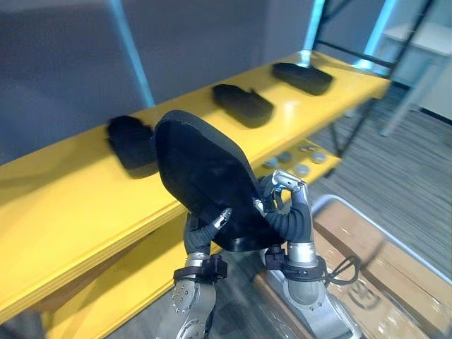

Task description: Walk over and take plastic housings, then place them on the shelf

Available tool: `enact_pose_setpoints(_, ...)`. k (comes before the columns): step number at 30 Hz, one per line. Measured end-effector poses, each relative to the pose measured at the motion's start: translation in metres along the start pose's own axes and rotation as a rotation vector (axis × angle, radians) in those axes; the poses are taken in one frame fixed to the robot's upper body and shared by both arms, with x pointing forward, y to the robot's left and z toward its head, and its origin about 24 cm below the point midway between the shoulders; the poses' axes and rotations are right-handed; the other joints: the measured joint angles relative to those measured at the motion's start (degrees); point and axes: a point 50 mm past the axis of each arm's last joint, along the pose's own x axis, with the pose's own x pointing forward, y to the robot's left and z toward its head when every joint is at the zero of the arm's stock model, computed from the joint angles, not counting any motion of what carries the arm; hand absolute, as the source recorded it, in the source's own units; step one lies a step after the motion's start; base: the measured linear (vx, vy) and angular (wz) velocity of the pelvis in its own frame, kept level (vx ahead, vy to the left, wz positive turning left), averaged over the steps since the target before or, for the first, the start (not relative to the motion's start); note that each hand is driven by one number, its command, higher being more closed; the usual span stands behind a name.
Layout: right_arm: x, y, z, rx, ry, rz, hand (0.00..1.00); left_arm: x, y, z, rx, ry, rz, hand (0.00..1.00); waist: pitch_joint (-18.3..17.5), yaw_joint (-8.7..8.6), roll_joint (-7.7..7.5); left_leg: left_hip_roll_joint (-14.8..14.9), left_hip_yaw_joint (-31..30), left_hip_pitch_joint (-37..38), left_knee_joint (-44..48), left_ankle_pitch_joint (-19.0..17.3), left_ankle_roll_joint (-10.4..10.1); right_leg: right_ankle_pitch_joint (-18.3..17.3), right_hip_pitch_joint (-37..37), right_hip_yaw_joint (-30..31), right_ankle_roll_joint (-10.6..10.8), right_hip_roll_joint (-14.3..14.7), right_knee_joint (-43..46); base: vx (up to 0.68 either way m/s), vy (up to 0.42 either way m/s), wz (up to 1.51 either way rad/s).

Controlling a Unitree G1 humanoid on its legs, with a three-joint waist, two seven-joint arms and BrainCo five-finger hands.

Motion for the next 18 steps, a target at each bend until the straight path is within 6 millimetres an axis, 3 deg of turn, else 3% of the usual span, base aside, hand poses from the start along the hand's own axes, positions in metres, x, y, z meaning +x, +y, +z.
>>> enact_pose_setpoints(1,-0.001,0.003,0.002,0.027,0.002,0.0,0.0,-0.004,0.005,0.009,0.056,-0.052,0.021,1.0,-1.61,0.55,-0.18,-0.16,3.98,-0.11,0.93,-0.24,-0.56,0.19,1.73,-2.27,1.19,-1.05,-2.28,0.17,0.099,0.99)
enact_pose_setpoints(3,-0.001,0.006,0.004,0.056,-0.001,0.018,0.0,-0.008,0.01,0.019,0.101,-0.106,0.047,1.0,-2.75,0.93,0.64,-1.08,3.79,0.1,0.52,2.64,-0.34,-0.05,2.38,-2.44,2.06,-1.53,-2.4,0.15,0.115,0.32)
enact_pose_setpoints(5,-0.002,0.017,0.007,0.142,0.028,0.046,0.0,-0.018,0.021,0.037,0.202,-0.196,0.096,1.0,-5.07,1.31,0.33,-2.55,3.67,1.2,-0.88,9.91,0.15,0.5,3.79,-2.67,4.19,-2.57,-2.47,0.22,0.107,0.09)
enact_pose_setpoints(6,-0.001,0.022,0.007,0.19,0.05,0.052,0.0,-0.019,0.025,0.045,0.263,-0.238,0.11,1.0,-5.92,1.55,-1.16,-4.69,3.49,1.92,-1.43,10.01,0.36,1.0,4.78,-3.82,5.0,-4.44,-2.19,0.33,0.129,0.22)
enact_pose_setpoints(7,0.0,0.024,0.007,0.209,0.058,0.053,0.0,-0.018,0.026,0.048,0.291,-0.258,0.113,1.0,-6.06,1.64,-1.68,-5.73,3.11,2.26,-1.54,9.82,0.7,1.07,5.24,-4.13,5.08,-5.32,-1.63,0.33,0.15,0.56)
enact_pose_setpoints(9,0.005,0.027,0.002,0.235,0.083,0.075,0.0,-0.018,0.03,0.055,0.372,-0.308,0.132,1.0,-6.25,2.06,-2.02,-9.13,0.16,3.85,-1.59,8.52,2.37,1.12,5.63,-6.62,5.0,-10.01,6.72,0.26,0.157,0.88)
enact_pose_setpoints(11,0.006,0.027,0.0,0.238,0.092,0.093,0.0,-0.017,0.034,0.059,0.419,-0.329,0.147,1.0,-6.15,2.31,-2.12,-11.38,-2.93,6.15,-2.39,7.61,3.24,2.55,5.16,-6.72,2.83,-14.81,18.17,0.26,0.189,1.02)
enact_pose_setpoints(12,0.007,0.024,-0.003,0.242,0.104,0.096,0.0,-0.017,0.035,0.061,0.454,-0.342,0.153,1.0,-6.02,2.16,-2.17,-12.52,-5.38,8.22,-3.27,7.11,3.87,6.18,3.88,-5.62,-2.64,-18.34,27.03,0.23,0.174,1.05)
enact_pose_setpoints(13,0.007,0.021,-0.006,0.275,0.127,0.092,0.0,-0.016,0.038,0.065,0.48,-0.361,0.17,1.0,-5.82,2.06,-2.11,-12.86,-6.98,9.71,-3.73,6.47,4.4,9.0,2.07,-2.46,-7.13,-19.77,33.07,0.21,0.149,1.02)
enact_pose_setpoints(14,0.007,0.014,-0.011,0.335,0.165,0.054,0.0,-0.015,0.047,0.074,0.514,-0.401,0.236,1.0,-5.61,1.75,-2.11,-12.92,-8.63,10.44,-3.84,5.55,4.95,6.56,-0.97,2.94,-4.81,-19.09,37.53,0.17,0.086,0.9)
enact_pose_setpoints(15,0.006,-0.003,-0.021,0.406,0.227,-0.053,0.0,-0.014,0.067,0.086,0.565,-0.445,0.364,1.0,-5.47,0.87,-1.98,-12.77,-10.83,10.83,-3.75,5.06,5.31,2.23,-5.49,9.59,-2.48,-16.05,39.89,0.18,0.062,0.93)
enact_pose_setpoints(18,-0.009,-0.054,-0.045,0.465,0.32,-0.266,0.0,-0.02,0.103,0.102,0.669,-0.471,0.565,1.0,-3.91,-0.54,-2.12,-13.3,-15.34,13.13,-4.0,4.45,5.46,-2.55,-10.18,17.82,-0.45,-9.21,34.01,0.11,0.01,0.84)
